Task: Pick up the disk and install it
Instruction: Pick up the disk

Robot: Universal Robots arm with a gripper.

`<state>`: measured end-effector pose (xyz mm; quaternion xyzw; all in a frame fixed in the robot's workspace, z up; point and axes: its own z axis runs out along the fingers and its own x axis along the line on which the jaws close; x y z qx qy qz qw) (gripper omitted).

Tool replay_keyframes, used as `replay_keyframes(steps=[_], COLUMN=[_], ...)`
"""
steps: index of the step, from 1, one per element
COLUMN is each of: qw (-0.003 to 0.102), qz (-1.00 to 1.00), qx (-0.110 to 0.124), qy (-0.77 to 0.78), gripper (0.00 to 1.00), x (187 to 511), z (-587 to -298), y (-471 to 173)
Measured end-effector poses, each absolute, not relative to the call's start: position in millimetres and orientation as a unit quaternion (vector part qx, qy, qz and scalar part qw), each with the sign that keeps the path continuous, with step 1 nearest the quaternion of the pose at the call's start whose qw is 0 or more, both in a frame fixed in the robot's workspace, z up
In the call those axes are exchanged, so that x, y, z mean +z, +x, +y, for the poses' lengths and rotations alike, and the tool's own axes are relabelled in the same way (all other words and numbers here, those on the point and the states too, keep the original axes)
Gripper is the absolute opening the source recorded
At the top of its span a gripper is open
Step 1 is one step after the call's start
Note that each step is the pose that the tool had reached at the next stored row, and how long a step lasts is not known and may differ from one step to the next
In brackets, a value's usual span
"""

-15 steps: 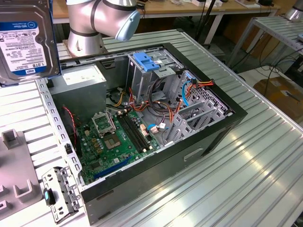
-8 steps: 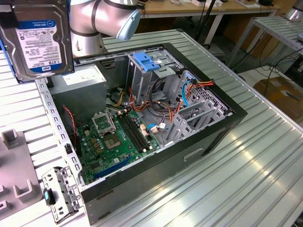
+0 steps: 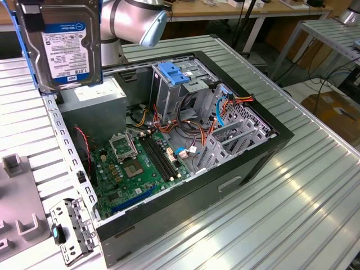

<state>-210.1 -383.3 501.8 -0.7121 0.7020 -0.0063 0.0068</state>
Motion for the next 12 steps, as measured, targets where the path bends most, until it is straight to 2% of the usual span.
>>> replay_keyframes(steps=[12], qw=[0.007], qz=[0.702], qx=[-0.006], qy=[-0.712], gripper=[0.37], x=[501.7], z=[-386.8], y=[-171.7])
